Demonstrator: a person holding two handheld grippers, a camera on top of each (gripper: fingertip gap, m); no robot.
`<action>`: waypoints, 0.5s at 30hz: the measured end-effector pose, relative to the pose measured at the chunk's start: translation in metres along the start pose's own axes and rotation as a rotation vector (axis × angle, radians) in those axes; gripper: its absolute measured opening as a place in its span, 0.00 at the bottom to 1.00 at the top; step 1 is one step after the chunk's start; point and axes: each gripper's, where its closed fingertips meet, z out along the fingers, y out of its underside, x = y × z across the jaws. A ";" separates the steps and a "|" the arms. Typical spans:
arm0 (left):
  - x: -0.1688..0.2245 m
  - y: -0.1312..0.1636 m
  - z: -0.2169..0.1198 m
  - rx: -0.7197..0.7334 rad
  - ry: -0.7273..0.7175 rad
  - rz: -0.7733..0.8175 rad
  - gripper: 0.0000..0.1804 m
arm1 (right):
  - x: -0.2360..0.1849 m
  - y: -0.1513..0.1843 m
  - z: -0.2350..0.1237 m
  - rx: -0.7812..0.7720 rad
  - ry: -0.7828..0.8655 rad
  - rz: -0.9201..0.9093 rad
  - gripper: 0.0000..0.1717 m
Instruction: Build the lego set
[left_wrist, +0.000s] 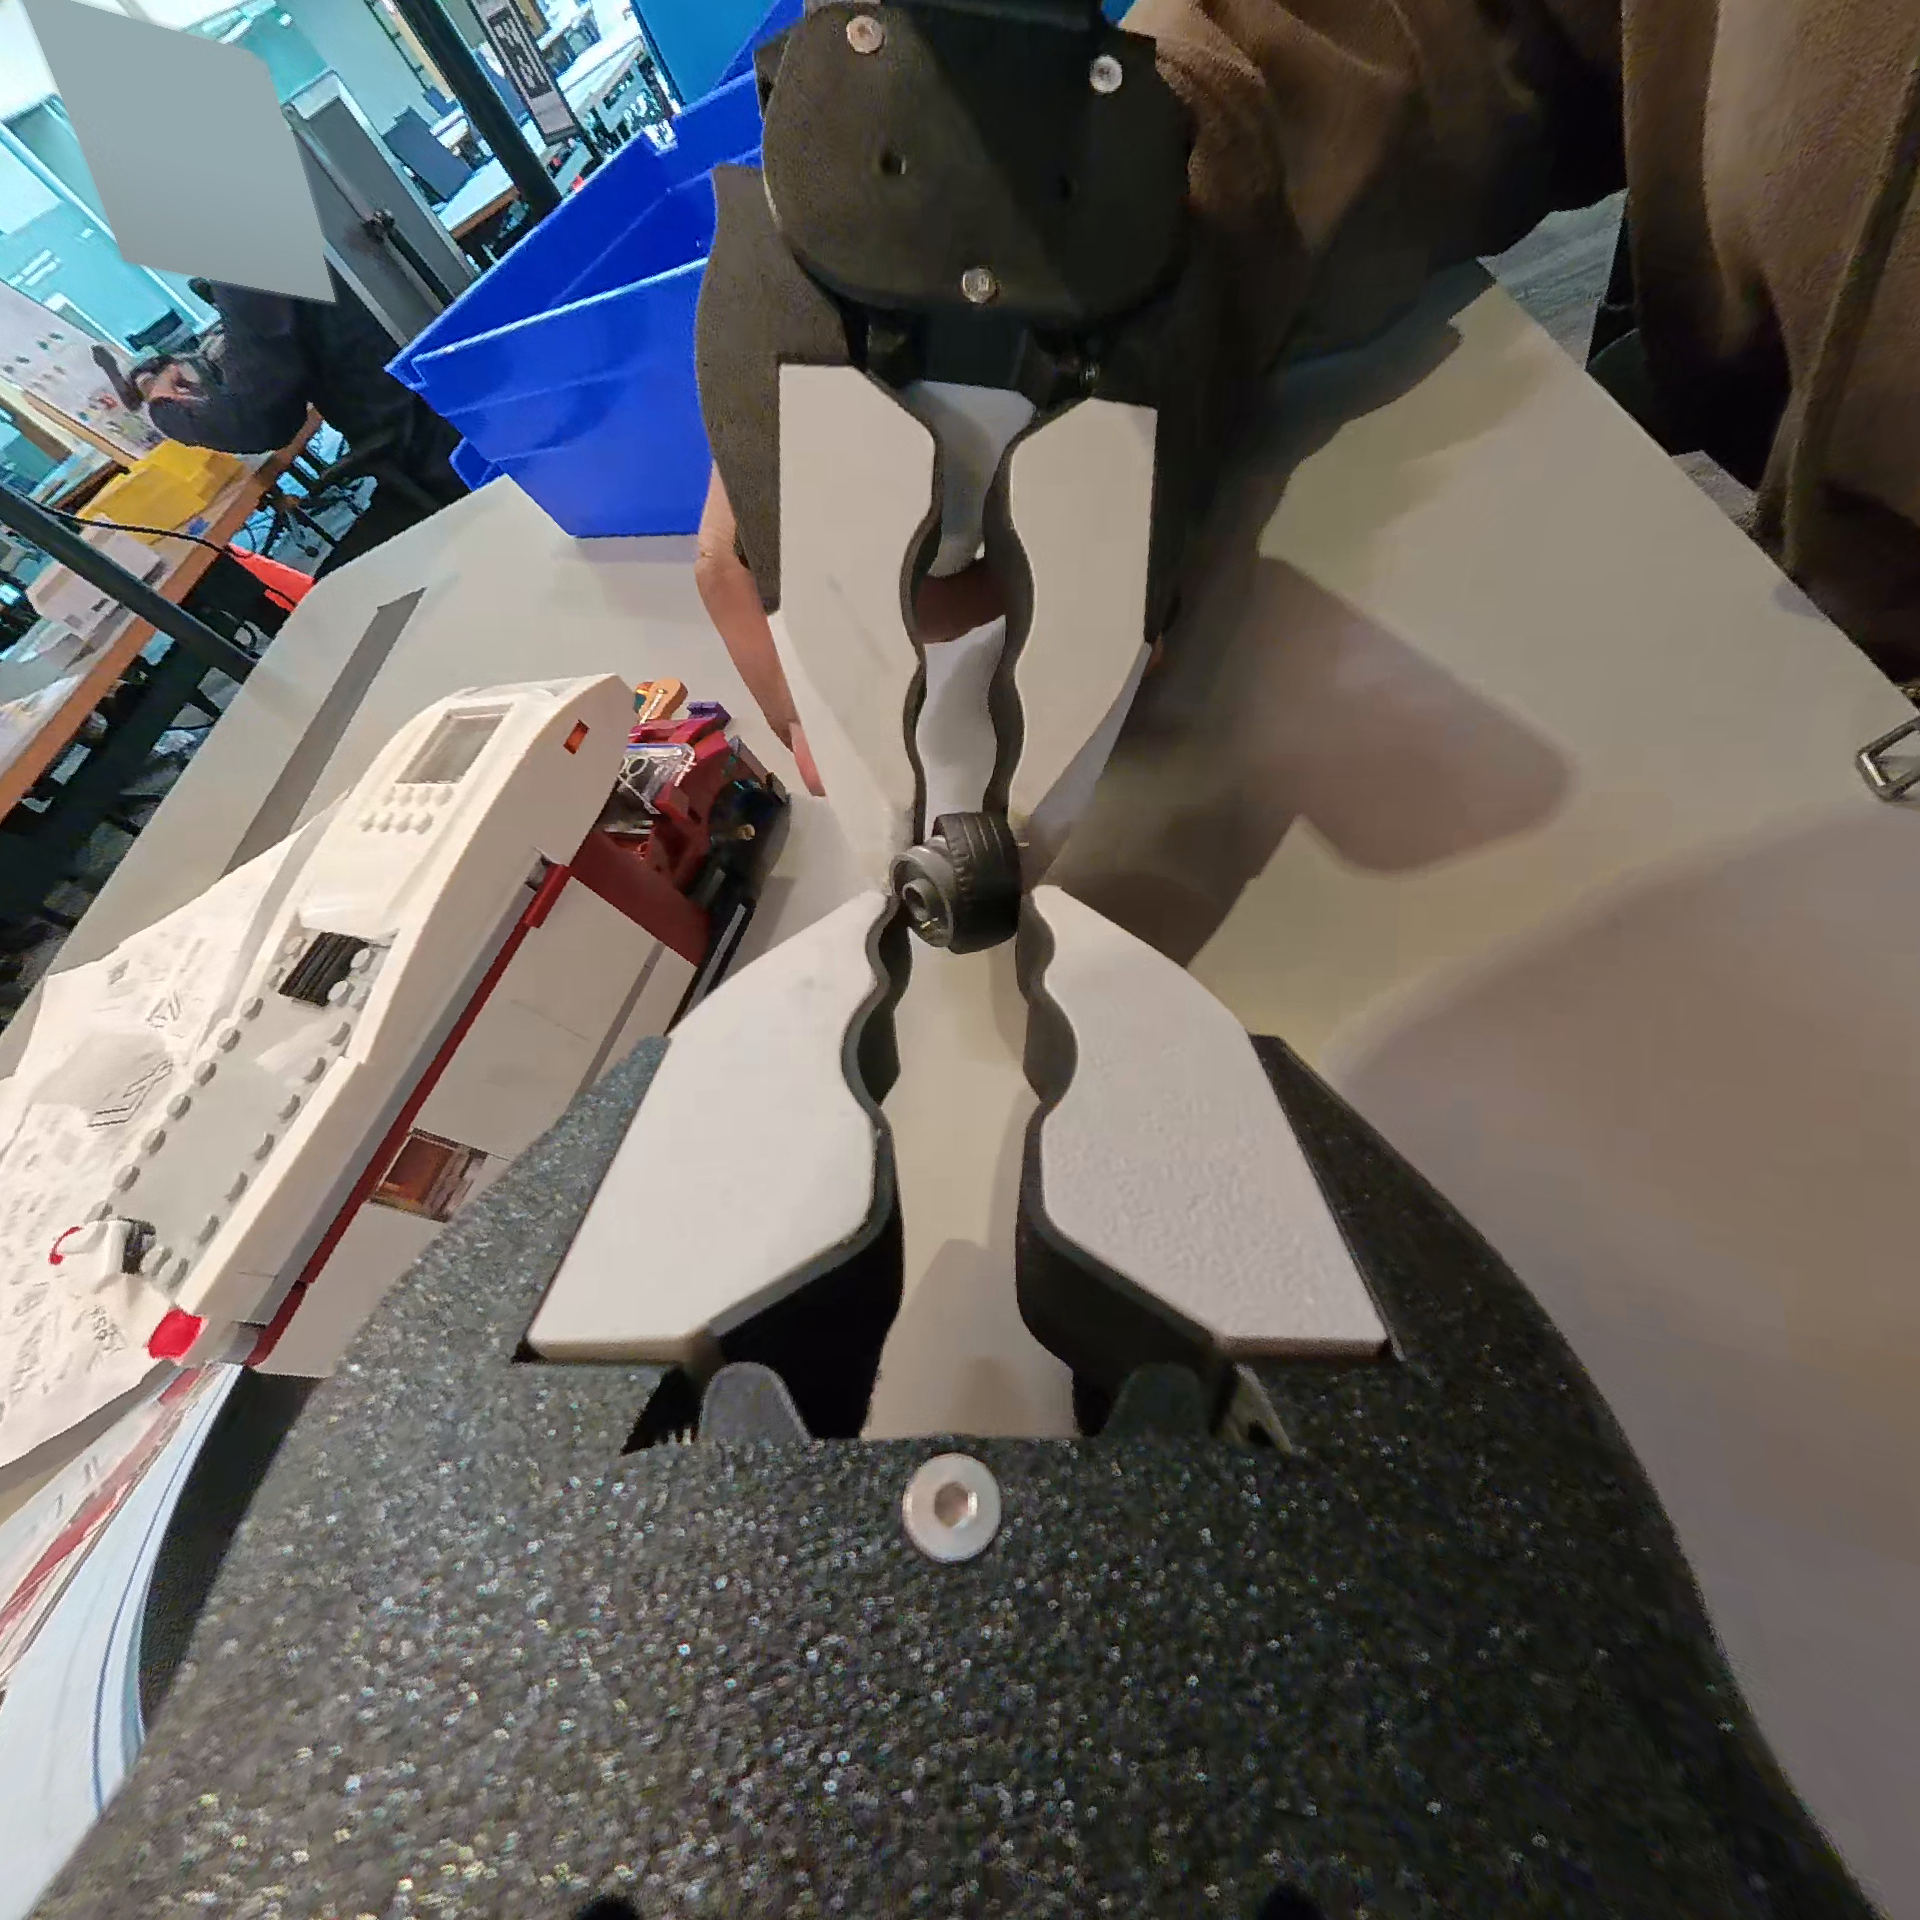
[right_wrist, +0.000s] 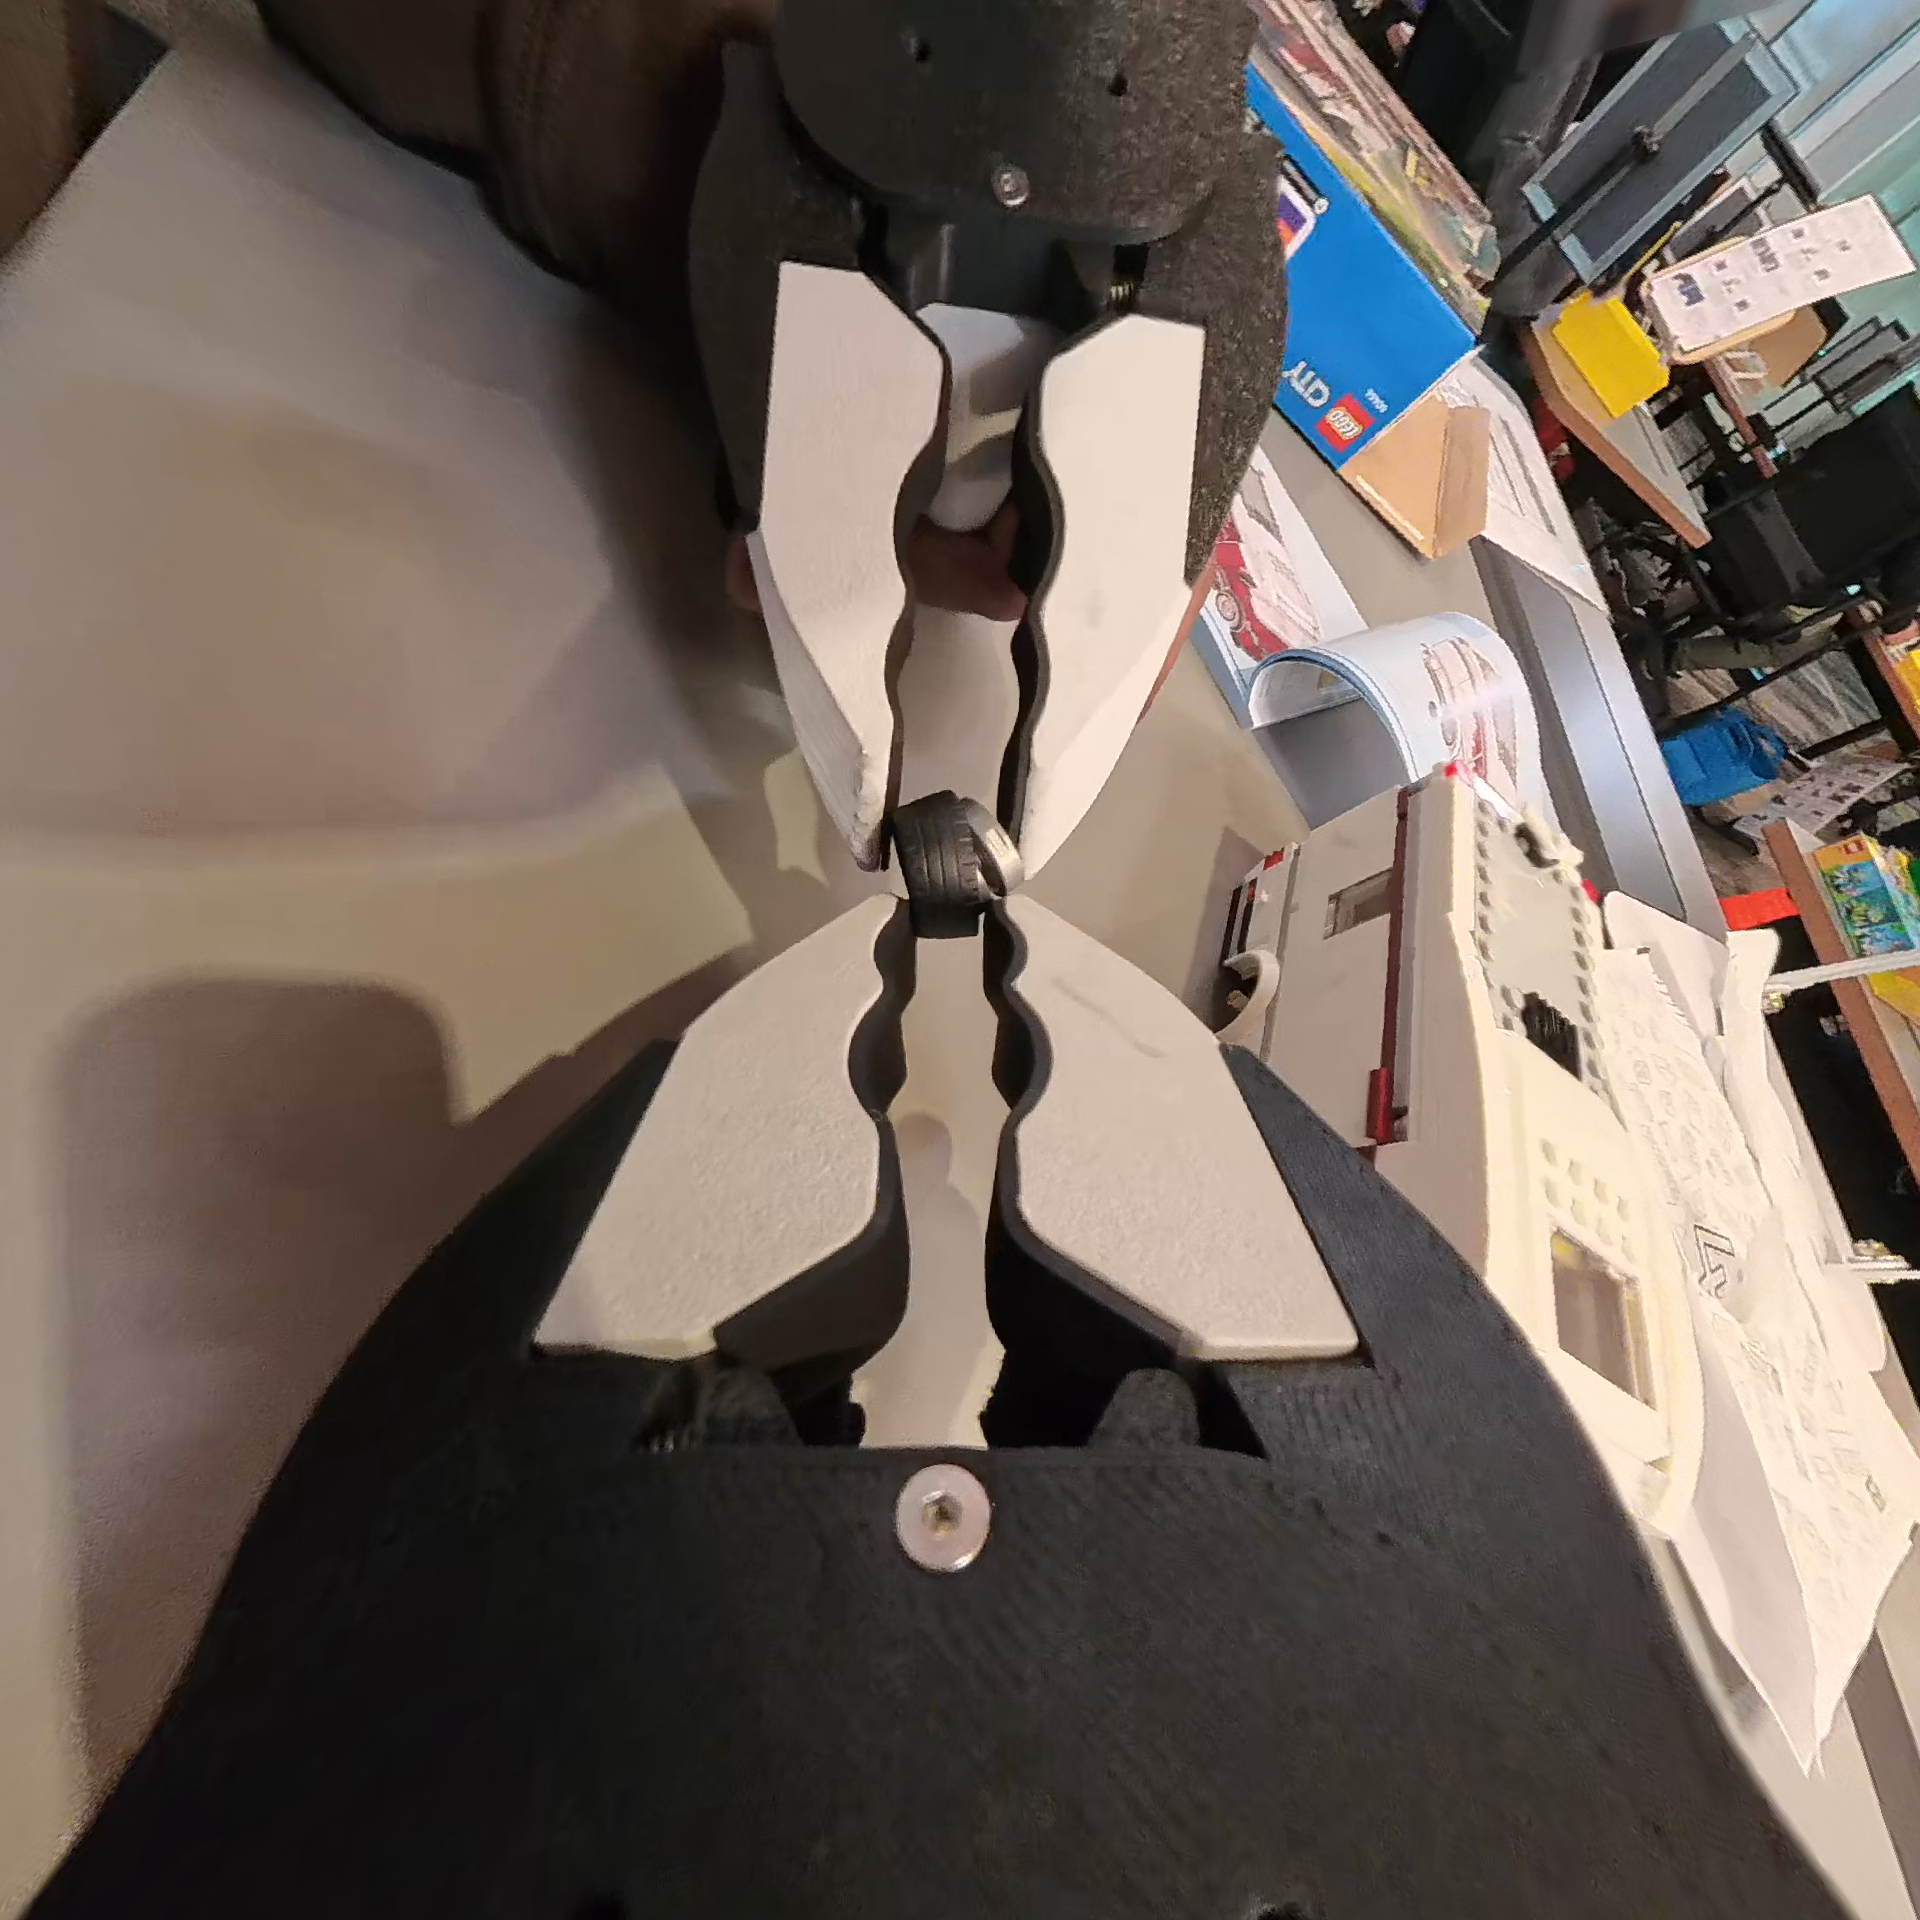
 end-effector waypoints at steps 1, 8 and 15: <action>0.001 0.000 0.000 0.001 0.006 -0.007 0.11 | 0.000 0.000 0.000 -0.001 -0.004 -0.006 0.07; 0.008 -0.002 -0.002 0.007 0.068 -0.028 0.10 | -0.008 -0.002 -0.001 0.011 -0.056 -0.042 0.06; 0.010 -0.002 -0.002 0.010 0.085 -0.018 0.10 | -0.012 -0.002 -0.002 0.019 -0.100 -0.042 0.06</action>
